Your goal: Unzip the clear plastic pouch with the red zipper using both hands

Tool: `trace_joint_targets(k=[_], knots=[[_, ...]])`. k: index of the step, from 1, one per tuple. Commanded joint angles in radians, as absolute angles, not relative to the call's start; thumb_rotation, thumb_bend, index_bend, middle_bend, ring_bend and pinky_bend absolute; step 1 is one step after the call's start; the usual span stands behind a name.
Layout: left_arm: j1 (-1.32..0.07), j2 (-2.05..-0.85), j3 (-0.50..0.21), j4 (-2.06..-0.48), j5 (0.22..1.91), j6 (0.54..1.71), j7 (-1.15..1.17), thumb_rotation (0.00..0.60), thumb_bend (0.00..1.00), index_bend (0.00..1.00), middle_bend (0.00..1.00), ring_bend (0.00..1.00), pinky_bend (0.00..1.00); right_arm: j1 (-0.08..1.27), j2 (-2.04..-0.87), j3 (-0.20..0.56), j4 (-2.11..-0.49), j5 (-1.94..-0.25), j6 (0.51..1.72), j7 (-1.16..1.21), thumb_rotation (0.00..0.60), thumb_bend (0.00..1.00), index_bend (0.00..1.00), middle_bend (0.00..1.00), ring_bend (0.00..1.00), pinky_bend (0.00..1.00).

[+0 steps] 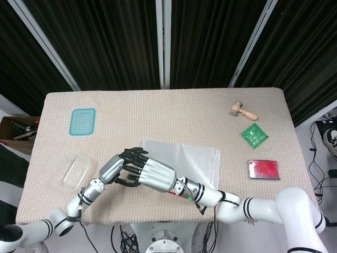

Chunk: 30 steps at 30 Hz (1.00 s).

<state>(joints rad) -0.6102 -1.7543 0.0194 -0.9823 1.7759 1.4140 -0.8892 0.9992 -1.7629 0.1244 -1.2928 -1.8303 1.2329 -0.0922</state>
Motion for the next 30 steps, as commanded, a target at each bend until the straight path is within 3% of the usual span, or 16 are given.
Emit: trace_joint_targets(k=[1, 30], knots=[[-0.613, -1.768, 0.021, -0.967, 1.774, 1.429, -0.903, 0.600, 0.12, 0.45, 0.18, 0.11, 0.16, 1.000, -1.764, 0.125, -1.292, -1.829, 1.234, -0.090, 0.600, 0.49, 0.86, 0.27, 0.00, 0.00], [-0.626, -1.780, 0.064, -0.937, 1.770, 1.460, -0.960, 0.600, 0.34, 0.56, 0.18, 0.11, 0.16, 1.011, -1.788, 0.129, -1.256, -1.815, 1.237, -0.069, 0.600, 0.49, 0.86, 0.28, 0.00, 0.00]])
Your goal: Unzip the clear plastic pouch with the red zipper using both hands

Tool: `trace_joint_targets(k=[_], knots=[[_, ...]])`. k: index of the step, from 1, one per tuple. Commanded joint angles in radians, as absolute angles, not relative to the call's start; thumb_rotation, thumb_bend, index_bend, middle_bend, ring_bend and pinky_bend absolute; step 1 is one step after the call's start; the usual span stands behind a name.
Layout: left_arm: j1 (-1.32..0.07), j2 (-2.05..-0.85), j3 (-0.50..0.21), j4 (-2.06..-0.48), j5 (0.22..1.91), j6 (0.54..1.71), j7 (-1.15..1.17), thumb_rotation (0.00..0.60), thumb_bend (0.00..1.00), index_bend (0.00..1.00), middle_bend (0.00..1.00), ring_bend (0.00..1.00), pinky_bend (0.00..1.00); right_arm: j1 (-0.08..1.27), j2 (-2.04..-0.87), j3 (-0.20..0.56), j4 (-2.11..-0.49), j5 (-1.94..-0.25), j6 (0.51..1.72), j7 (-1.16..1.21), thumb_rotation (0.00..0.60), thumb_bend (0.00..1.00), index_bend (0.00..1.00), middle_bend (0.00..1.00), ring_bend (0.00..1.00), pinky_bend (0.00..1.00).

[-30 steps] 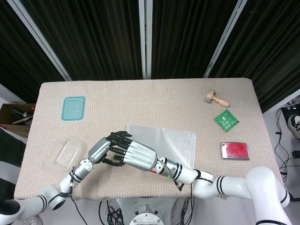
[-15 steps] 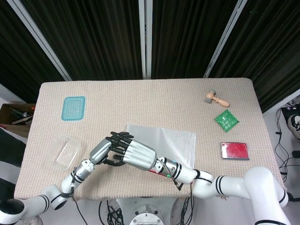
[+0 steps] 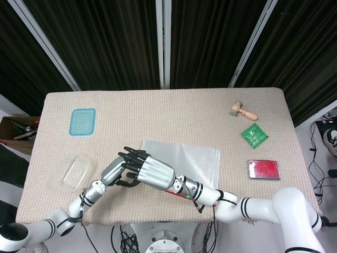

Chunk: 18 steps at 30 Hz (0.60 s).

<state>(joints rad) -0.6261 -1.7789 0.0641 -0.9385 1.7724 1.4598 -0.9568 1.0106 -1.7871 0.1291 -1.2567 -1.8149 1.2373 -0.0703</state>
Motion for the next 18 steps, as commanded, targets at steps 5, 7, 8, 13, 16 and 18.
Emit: trace_joint_targets(k=[5, 7, 8, 13, 16, 18], knots=[[-0.624, -1.783, 0.068, -0.938, 1.762, 1.462, -0.994, 0.600, 0.41, 0.62, 0.22, 0.11, 0.16, 1.009, -1.791, 0.122, -1.251, -1.816, 1.242, -0.064, 0.600, 0.50, 0.87, 0.28, 0.00, 0.00], [-0.623, -1.785, 0.069, -0.936, 1.758, 1.458, -1.010, 0.600, 0.43, 0.63, 0.23, 0.11, 0.16, 1.006, -1.793, 0.117, -1.248, -1.819, 1.247, -0.061, 0.600, 0.49, 0.87, 0.28, 0.00, 0.00], [-0.621, -1.787, 0.070, -0.933, 1.753, 1.456, -1.020, 0.600, 0.43, 0.63, 0.23, 0.11, 0.16, 1.003, -1.795, 0.112, -1.246, -1.823, 1.252, -0.060, 0.600, 0.50, 0.87, 0.28, 0.00, 0.00], [-0.612, -1.795, 0.070, -0.925, 1.742, 1.464, -1.065, 0.600, 0.43, 0.64, 0.24, 0.11, 0.16, 0.988, -1.801, 0.092, -1.236, -1.842, 1.279, -0.067, 0.600, 0.50, 0.87, 0.28, 0.00, 0.00], [-0.606, -1.796, 0.071, -0.921, 1.736, 1.470, -1.100, 0.600, 0.43, 0.64, 0.24, 0.11, 0.16, 0.974, -1.804, 0.075, -1.225, -1.856, 1.298, -0.080, 0.600, 0.50, 0.88, 0.28, 0.00, 0.00], [-0.604, -1.797, 0.070, -0.919, 1.732, 1.470, -1.117, 0.600, 0.43, 0.64, 0.24, 0.11, 0.16, 0.966, -1.805, 0.067, -1.219, -1.861, 1.307, -0.083, 0.600, 0.50, 0.88, 0.28, 0.00, 0.00]])
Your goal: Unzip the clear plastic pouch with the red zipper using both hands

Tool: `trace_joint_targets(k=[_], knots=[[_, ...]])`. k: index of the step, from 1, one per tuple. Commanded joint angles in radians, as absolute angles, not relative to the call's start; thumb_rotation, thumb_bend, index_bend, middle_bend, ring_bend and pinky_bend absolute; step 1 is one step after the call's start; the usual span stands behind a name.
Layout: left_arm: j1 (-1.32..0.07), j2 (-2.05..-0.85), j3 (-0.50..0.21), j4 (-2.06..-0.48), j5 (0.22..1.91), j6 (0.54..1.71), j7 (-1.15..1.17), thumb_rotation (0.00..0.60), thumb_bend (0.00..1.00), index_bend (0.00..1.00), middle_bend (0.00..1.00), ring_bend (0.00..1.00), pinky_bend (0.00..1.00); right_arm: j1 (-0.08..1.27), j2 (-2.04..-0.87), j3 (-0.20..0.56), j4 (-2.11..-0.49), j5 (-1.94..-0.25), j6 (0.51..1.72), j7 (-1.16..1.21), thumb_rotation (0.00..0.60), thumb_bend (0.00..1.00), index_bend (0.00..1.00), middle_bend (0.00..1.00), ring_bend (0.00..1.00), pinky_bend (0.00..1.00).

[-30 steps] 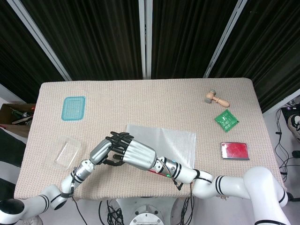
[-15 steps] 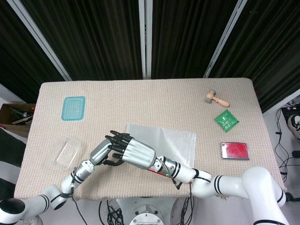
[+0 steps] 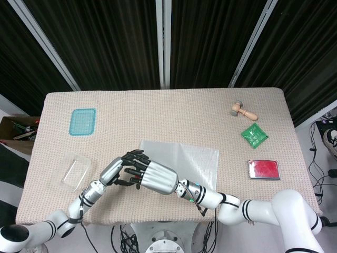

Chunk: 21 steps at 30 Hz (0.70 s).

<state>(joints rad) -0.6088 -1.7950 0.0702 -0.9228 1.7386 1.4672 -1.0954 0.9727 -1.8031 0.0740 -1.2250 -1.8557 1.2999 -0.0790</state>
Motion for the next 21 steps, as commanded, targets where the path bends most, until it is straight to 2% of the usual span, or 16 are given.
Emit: trace_joint_targets(k=[1, 21], knots=[[-0.602, -1.798, 0.070, -0.918, 1.729, 1.470, -1.131, 0.600, 0.43, 0.64, 0.24, 0.11, 0.16, 0.960, -1.806, 0.061, -1.215, -1.865, 1.312, -0.085, 0.600, 0.50, 0.88, 0.28, 0.00, 0.00], [-0.581, -1.791, 0.074, -0.927, 1.710, 1.479, -1.327, 0.600, 0.45, 0.67, 0.24, 0.11, 0.16, 0.919, -1.823, 0.046, -1.151, -1.886, 1.372, -0.087, 0.600, 0.50, 0.89, 0.29, 0.00, 0.00]])
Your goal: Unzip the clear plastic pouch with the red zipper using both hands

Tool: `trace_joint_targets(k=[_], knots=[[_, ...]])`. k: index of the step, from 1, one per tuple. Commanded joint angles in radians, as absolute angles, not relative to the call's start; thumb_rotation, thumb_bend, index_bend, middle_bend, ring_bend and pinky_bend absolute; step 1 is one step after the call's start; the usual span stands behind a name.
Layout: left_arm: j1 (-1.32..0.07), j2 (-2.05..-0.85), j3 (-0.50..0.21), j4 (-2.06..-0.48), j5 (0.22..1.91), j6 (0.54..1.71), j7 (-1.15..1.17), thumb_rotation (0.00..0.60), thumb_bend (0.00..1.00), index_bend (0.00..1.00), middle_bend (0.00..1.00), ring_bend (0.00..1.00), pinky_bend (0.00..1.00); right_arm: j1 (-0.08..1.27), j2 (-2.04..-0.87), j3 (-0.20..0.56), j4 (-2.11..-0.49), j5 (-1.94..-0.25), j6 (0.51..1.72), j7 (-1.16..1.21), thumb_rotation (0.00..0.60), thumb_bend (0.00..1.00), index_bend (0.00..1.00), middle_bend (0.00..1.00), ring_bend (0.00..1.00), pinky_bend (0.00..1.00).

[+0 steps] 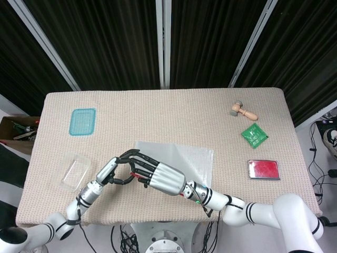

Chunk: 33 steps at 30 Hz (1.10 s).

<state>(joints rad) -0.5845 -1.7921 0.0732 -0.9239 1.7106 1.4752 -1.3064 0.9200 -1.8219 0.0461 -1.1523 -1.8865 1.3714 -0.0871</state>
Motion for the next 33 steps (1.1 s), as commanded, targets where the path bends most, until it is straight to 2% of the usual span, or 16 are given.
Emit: trace_joint_targets(k=[1, 19, 33], knots=[[-0.581, -1.790, 0.075, -0.929, 1.710, 1.480, -1.337, 0.600, 0.45, 0.68, 0.24, 0.11, 0.16, 0.918, -1.824, 0.046, -1.149, -1.886, 1.373, -0.086, 0.600, 0.50, 0.90, 0.29, 0.00, 0.00], [-0.573, -1.785, 0.070, -0.937, 1.693, 1.483, -1.588, 0.600, 0.46, 0.69, 0.24, 0.11, 0.16, 0.912, -1.844, 0.044, -1.113, -1.904, 1.393, -0.094, 0.600, 0.50, 0.91, 0.28, 0.00, 0.00], [-0.572, -1.791, 0.059, -0.912, 1.680, 1.468, -1.667, 0.600, 0.47, 0.70, 0.24, 0.11, 0.16, 0.900, -1.841, 0.038, -1.108, -1.920, 1.415, -0.123, 0.600, 0.50, 0.91, 0.27, 0.00, 0.00]])
